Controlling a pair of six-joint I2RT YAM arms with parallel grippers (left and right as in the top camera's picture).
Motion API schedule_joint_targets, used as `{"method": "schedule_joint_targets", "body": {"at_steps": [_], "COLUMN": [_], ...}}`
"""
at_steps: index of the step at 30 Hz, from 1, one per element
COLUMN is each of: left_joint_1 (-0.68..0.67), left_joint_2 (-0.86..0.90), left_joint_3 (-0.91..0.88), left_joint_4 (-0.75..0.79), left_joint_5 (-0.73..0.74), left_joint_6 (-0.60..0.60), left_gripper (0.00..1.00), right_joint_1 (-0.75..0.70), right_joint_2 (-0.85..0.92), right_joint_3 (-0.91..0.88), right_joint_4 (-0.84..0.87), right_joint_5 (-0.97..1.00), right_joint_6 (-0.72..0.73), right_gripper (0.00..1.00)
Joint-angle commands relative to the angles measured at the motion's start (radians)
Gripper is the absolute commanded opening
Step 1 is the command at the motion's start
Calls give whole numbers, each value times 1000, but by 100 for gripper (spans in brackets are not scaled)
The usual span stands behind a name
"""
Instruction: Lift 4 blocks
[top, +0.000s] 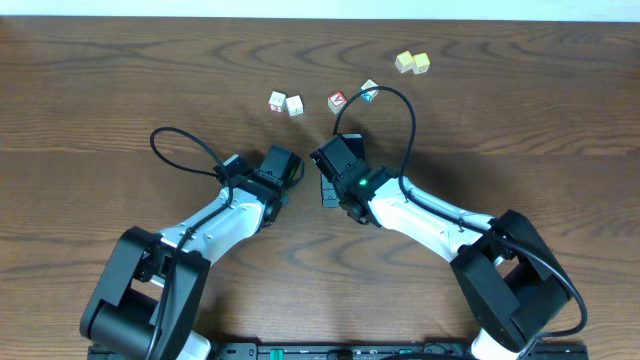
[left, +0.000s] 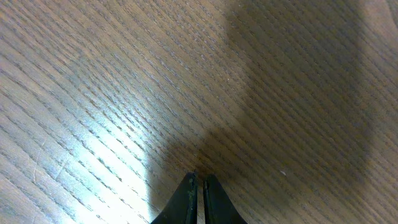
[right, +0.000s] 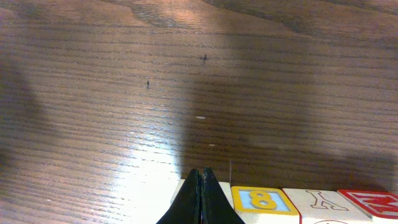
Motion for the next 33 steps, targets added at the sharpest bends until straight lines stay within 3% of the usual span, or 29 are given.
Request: {"method": "schedule_joint_targets", "body": {"at_steps": [1, 33], "left_joint_1": [4, 4], "left_joint_2": [-13, -13], "left_joint_3": [-9, -9], "left_joint_4": [-6, -6], "left_joint_5": [-2, -2], "left_joint_6": [-5, -5], "left_gripper": [7, 8], "right_joint_1": [-3, -15], "right_joint_2": [13, -18], "right_joint_3": [8, 71], "right_joint_4": [-3, -49], "right_joint_5": [29, 24], "right_joint_6": [-11, -11], "right_gripper": [1, 1]}}
